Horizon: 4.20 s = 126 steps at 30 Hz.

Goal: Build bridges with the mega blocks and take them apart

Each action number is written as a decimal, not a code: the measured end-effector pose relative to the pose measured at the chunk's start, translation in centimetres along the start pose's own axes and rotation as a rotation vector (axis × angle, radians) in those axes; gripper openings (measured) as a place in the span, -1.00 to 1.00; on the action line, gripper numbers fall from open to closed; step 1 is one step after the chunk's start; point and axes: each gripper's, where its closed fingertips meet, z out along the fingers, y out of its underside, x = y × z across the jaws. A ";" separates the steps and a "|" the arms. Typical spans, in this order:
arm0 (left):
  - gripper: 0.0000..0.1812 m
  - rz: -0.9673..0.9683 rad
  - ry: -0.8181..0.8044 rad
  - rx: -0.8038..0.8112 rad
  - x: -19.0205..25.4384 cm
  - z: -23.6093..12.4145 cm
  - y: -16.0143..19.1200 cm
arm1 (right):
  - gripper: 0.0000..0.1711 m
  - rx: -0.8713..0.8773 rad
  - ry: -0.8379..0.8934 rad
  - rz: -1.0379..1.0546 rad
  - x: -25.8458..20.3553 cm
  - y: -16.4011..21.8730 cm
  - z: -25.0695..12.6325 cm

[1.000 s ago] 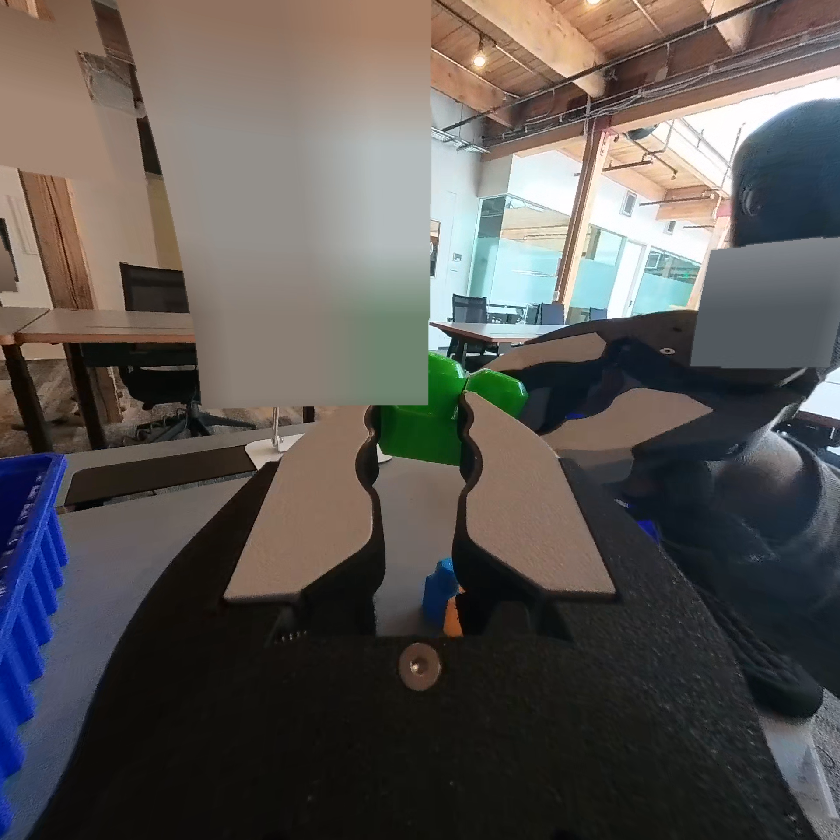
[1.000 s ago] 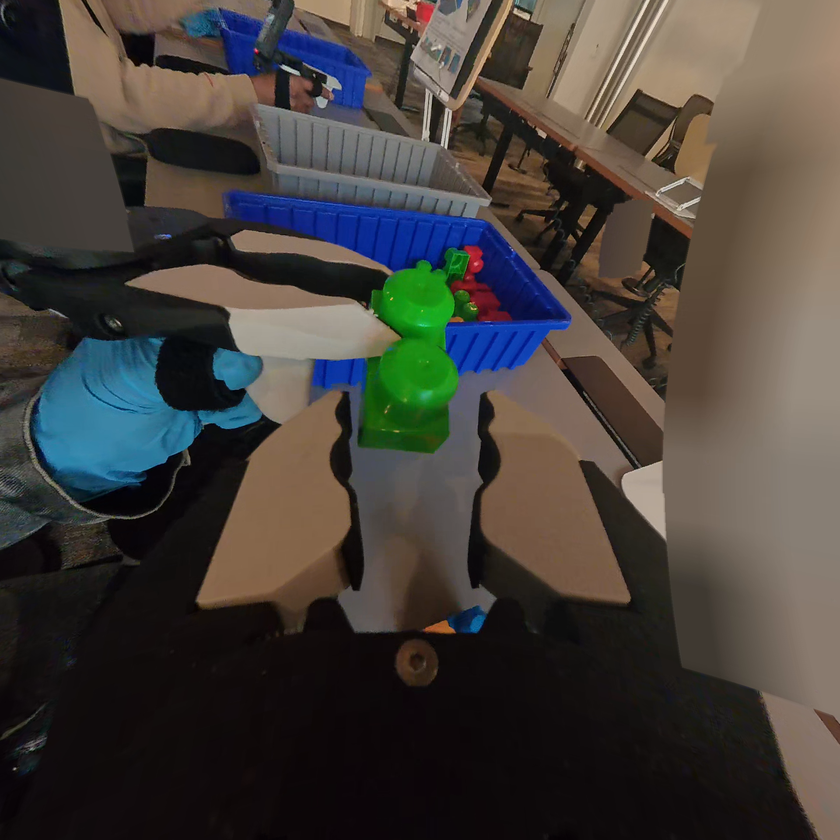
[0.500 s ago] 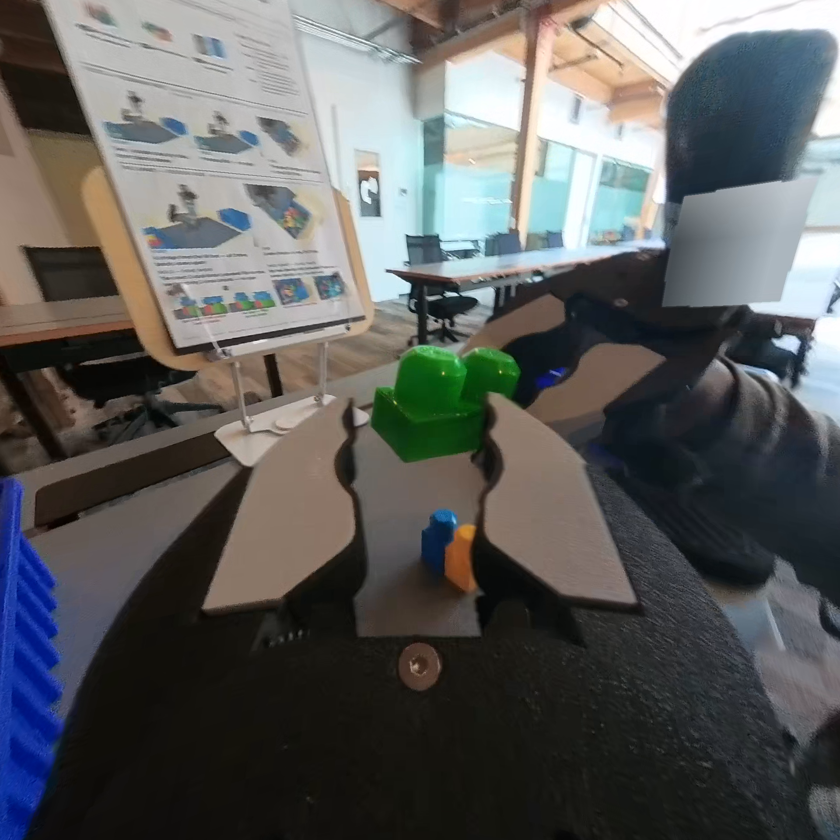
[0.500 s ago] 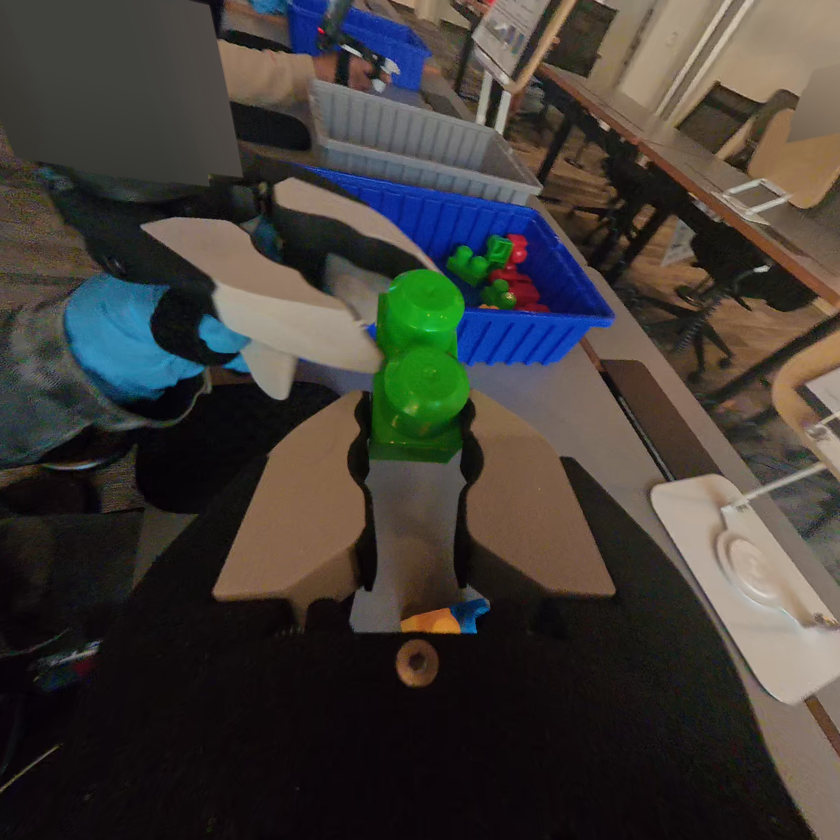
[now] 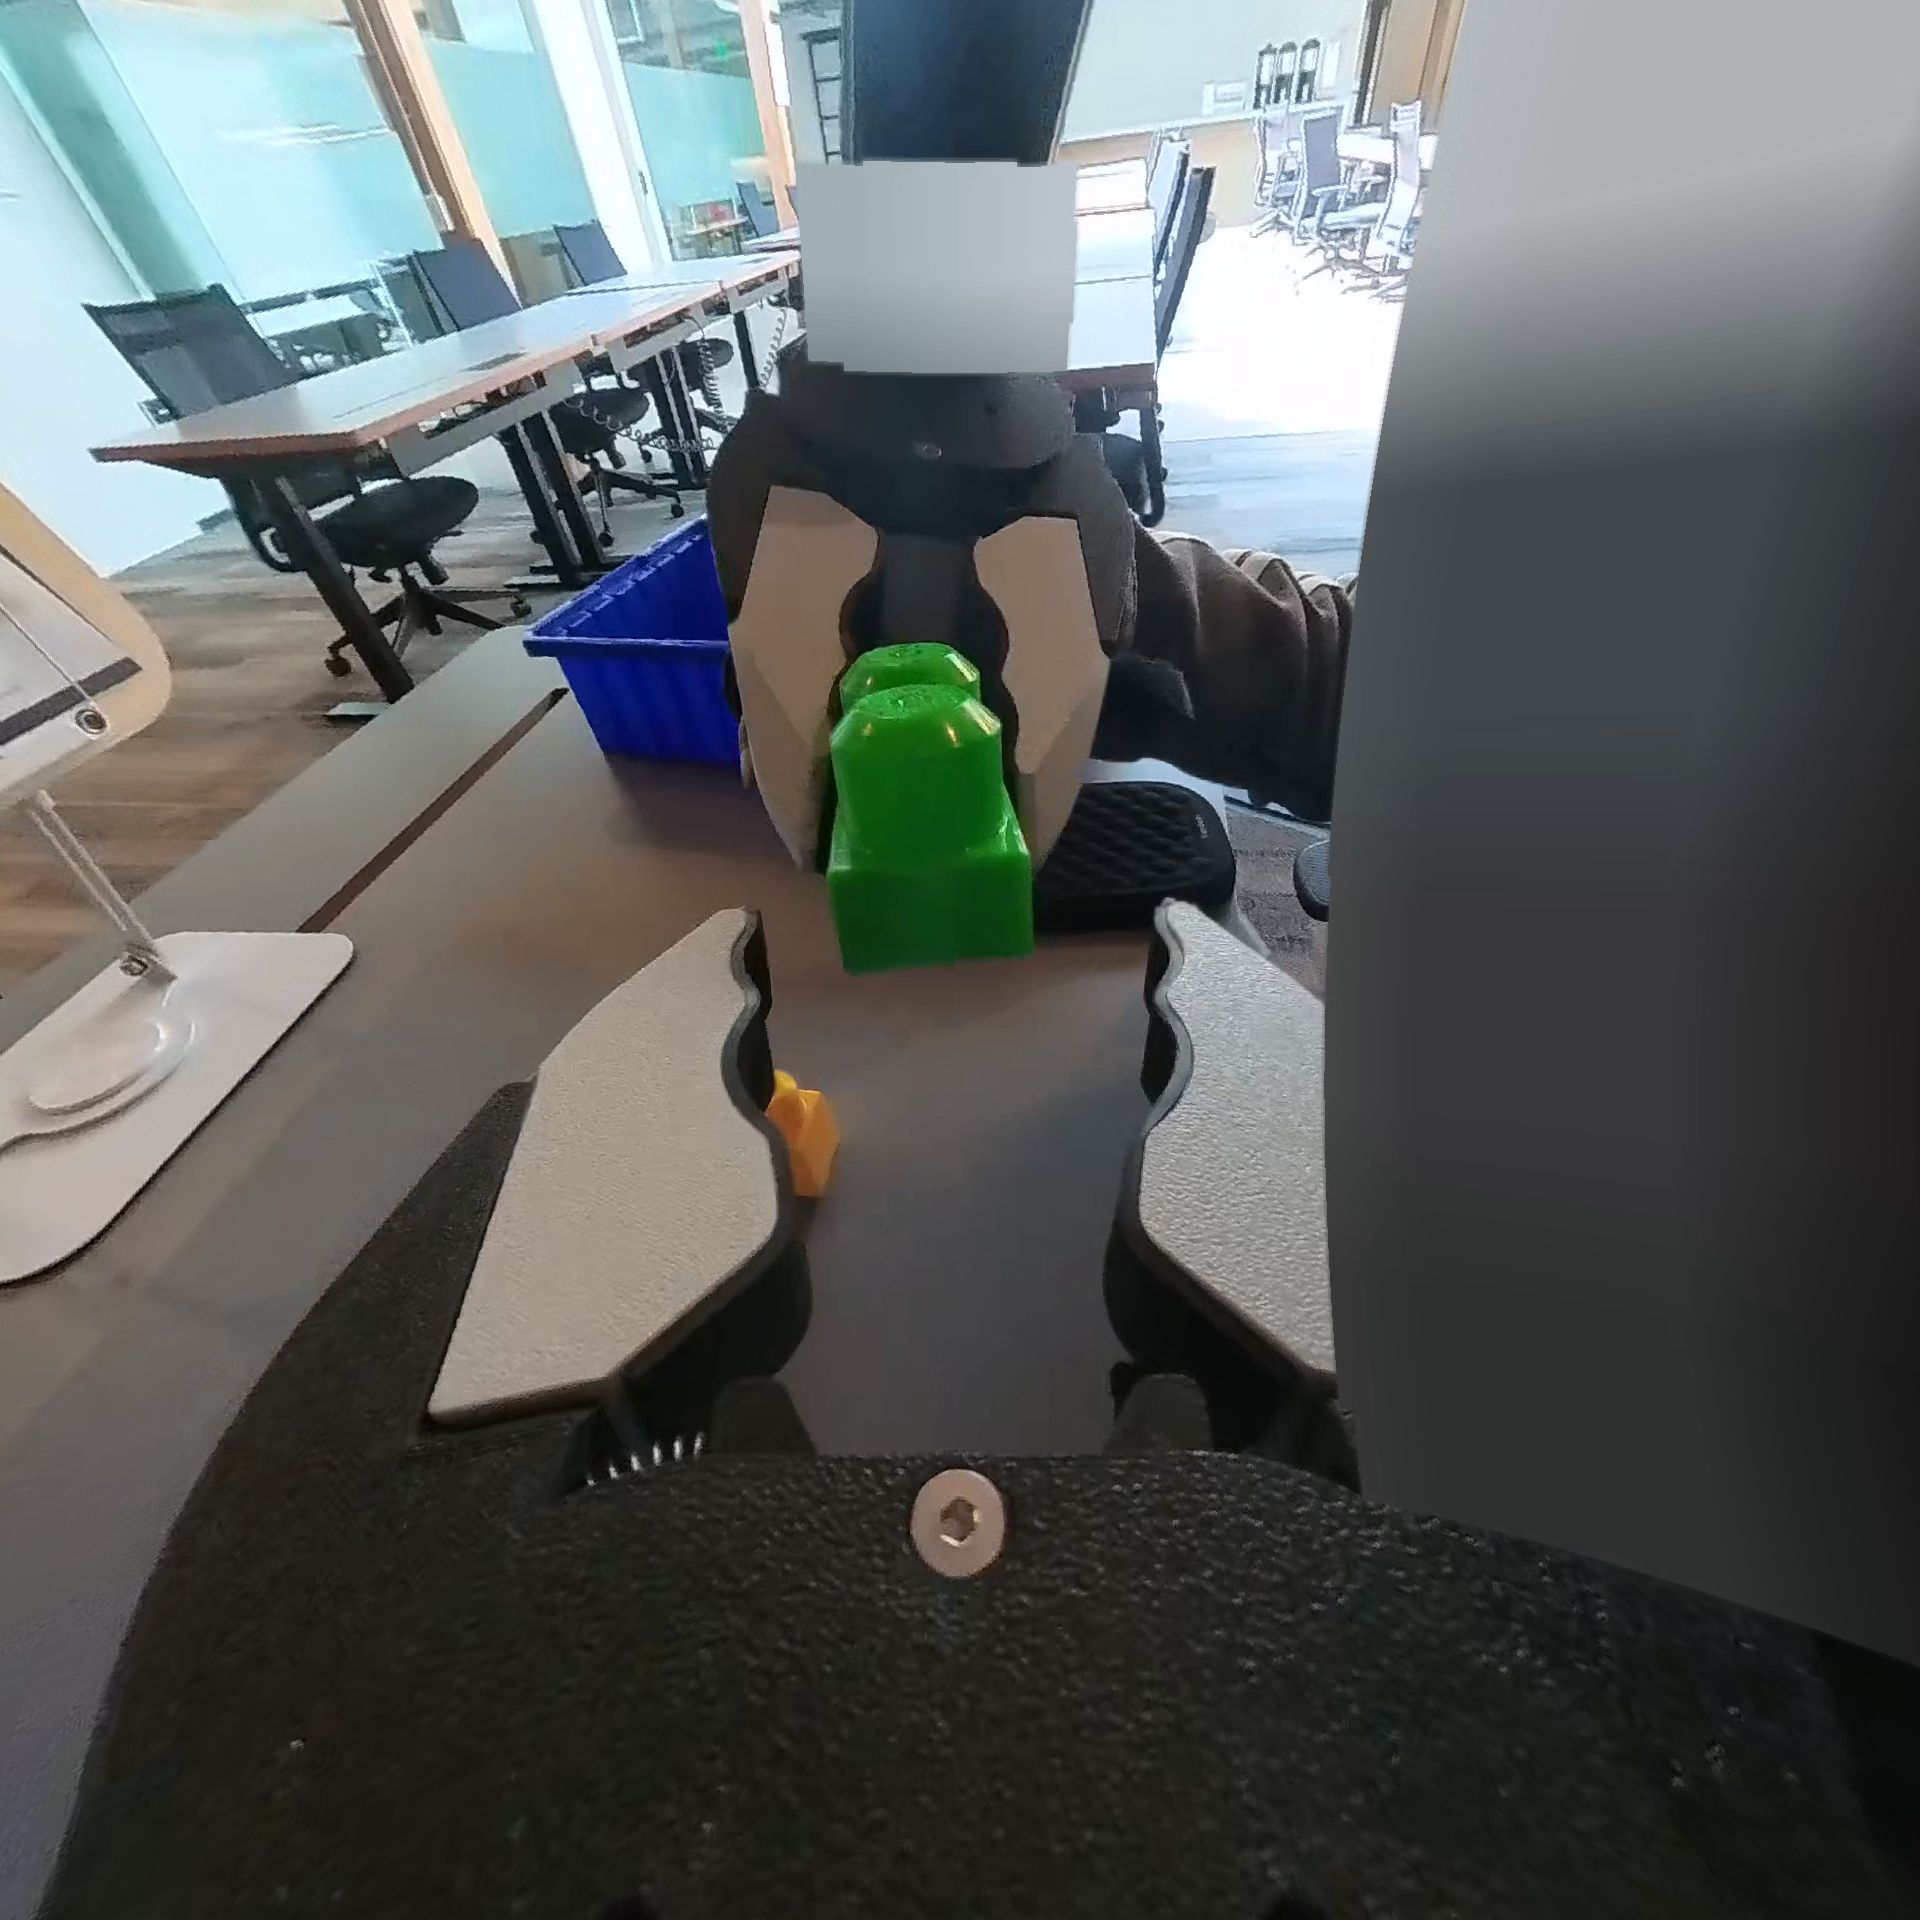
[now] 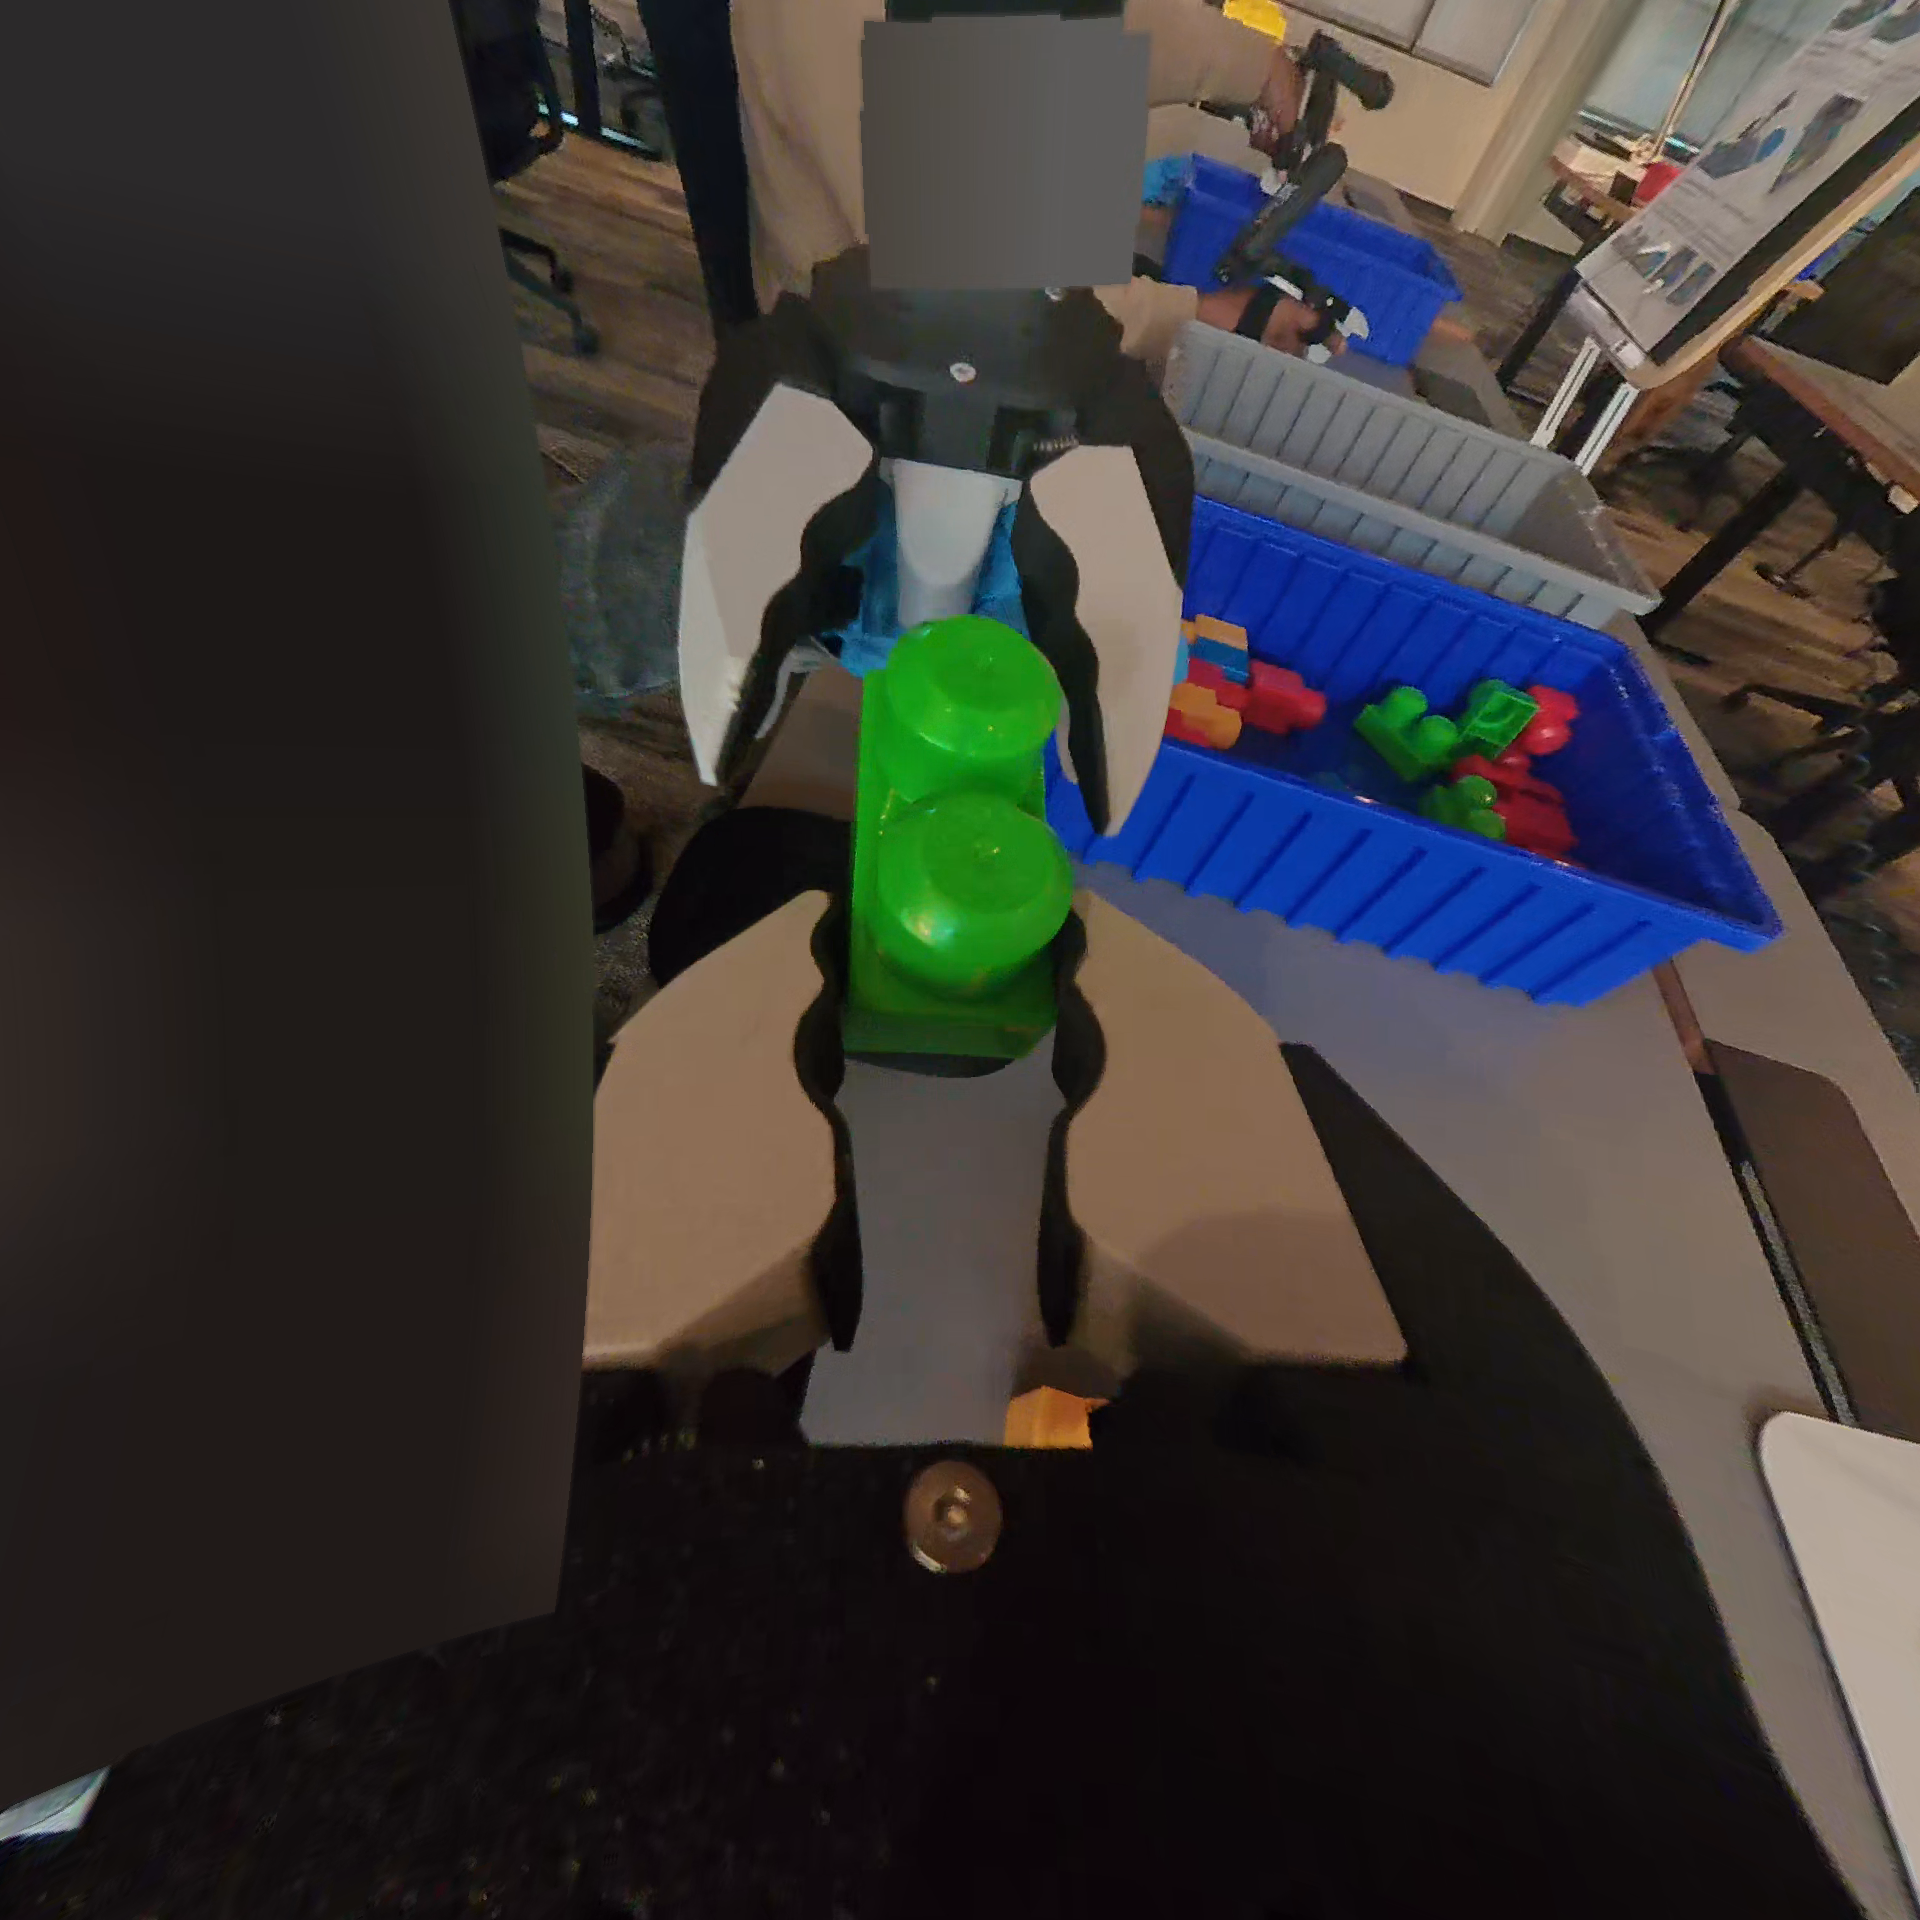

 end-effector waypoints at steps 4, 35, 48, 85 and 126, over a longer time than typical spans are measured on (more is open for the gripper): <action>-0.38 -0.022 0.021 0.002 0.2 0.7 0.2 | -0.57 -0.026 -0.009 -0.001 -0.3 0.4 0.3; -0.60 -0.226 0.433 0.004 1.9 0.2 1.7 | 0.26 -0.331 -0.108 -0.552 -2.0 0.3 -0.6; -0.60 -0.144 0.554 -0.085 1.2 1.1 1.7 | 0.00 -0.675 -0.520 -0.969 -2.4 1.8 1.4; -0.53 -0.071 -1.093 0.059 -10.9 -13.0 10.7 | -0.12 -1.194 -0.115 0.021 6.5 14.6 -3.6; -0.16 -0.198 -0.169 0.014 -5.4 0.3 12.9 | -0.12 -1.454 -0.111 0.191 5.5 21.1 -1.3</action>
